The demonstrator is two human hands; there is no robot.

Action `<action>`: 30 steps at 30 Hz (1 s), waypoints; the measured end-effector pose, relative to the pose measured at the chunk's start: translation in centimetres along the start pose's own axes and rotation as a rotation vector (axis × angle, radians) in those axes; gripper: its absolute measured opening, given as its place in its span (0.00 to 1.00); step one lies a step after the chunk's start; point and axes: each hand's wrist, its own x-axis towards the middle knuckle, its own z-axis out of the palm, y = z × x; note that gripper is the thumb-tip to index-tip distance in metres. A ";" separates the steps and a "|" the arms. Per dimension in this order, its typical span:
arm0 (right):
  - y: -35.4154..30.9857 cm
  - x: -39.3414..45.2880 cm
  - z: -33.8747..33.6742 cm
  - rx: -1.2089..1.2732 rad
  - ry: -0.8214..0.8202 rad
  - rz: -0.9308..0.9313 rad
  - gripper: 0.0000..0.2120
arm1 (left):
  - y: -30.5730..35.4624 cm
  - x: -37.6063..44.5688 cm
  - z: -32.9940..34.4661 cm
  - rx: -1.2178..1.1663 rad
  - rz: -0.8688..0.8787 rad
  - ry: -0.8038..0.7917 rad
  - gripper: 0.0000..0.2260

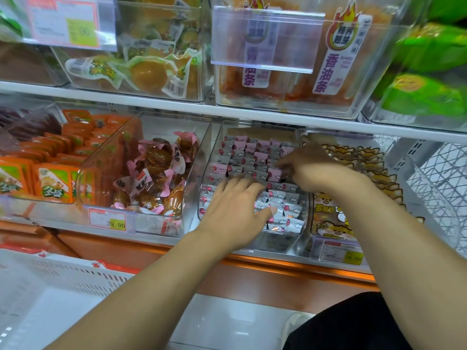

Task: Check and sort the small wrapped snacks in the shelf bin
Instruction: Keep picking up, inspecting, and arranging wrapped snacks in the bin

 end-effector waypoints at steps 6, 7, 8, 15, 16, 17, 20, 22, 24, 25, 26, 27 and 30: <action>0.0 -0.1 -0.3 0.014 -0.107 -0.011 0.27 | 0.7 2.8 0.8 0.107 -0.043 -0.152 0.33; 0.0 -0.1 -0.3 0.019 -0.113 -0.003 0.27 | 0.7 3.1 0.9 0.131 -0.059 -0.187 0.35; 0.1 -0.1 -0.4 0.026 -0.117 0.005 0.27 | 0.6 3.2 0.9 0.157 -0.073 -0.217 0.36; 0.1 0.9 -0.2 0.086 0.164 0.050 0.20 | 1.0 2.5 1.3 0.230 -0.078 -0.234 0.36; 0.2 1.0 -0.4 0.081 0.192 0.055 0.21 | 1.0 2.5 1.4 0.223 -0.078 -0.231 0.35; 0.2 1.2 -0.4 0.072 0.191 0.059 0.22 | 0.9 2.5 1.4 0.214 -0.080 -0.225 0.35; -0.2 1.5 0.5 -0.015 0.070 0.044 0.20 | 0.7 2.5 1.6 0.212 -0.073 -0.192 0.34; -0.6 1.5 1.2 -0.079 0.003 0.043 0.18 | 0.6 2.6 1.8 0.204 -0.068 -0.167 0.34; -0.9 1.4 1.4 -0.093 0.013 0.041 0.17 | 0.4 3.1 1.8 0.174 -0.066 -0.166 0.35; -1.0 1.3 1.3 -0.082 0.031 0.047 0.15 | 0.2 3.3 1.8 0.166 -0.063 -0.177 0.36; -1.1 1.3 1.3 -0.065 0.051 0.065 0.14 | 0.1 3.6 1.7 0.161 -0.063 -0.191 0.37; -1.4 1.3 1.2 -0.052 0.077 0.088 0.12 | 0.1 3.8 1.7 0.158 -0.068 -0.205 0.38; -1.9 1.6 1.3 -0.101 0.187 0.137 0.07 | 0.3 3.8 1.6 0.174 -0.088 -0.218 0.38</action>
